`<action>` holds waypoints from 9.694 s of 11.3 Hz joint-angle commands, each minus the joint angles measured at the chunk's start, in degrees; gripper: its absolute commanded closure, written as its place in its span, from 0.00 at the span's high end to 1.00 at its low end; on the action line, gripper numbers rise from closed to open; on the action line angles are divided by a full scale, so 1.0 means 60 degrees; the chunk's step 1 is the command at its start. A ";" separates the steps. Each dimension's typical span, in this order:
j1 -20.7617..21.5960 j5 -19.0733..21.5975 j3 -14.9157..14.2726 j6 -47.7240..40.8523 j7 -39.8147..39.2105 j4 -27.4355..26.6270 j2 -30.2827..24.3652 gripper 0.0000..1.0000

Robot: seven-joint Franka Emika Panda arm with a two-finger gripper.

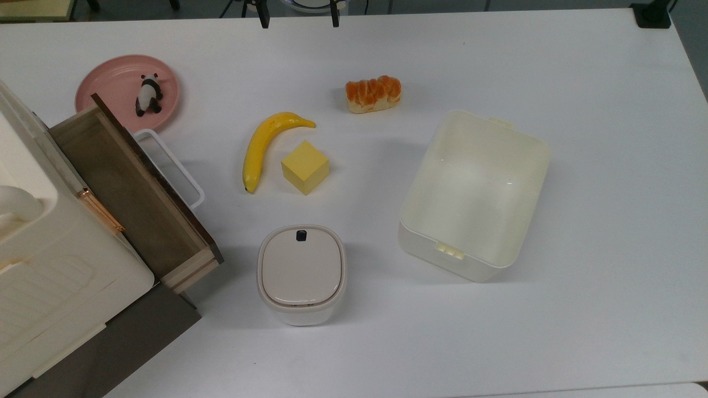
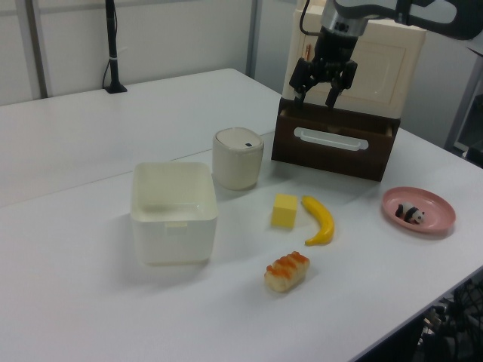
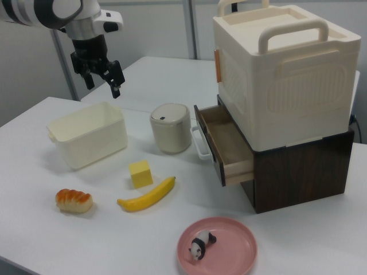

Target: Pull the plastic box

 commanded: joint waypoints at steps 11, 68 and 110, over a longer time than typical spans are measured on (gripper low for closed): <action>-0.0122 0.0336 0.0067 0.0195 -0.0161 -0.0044 -0.0103 1.00; 0.2764 -0.1978 0.0697 0.3169 -0.6857 0.0645 0.4306 1.00; -0.0086 -0.1160 0.1470 0.0271 -0.0562 -0.0528 0.0647 1.00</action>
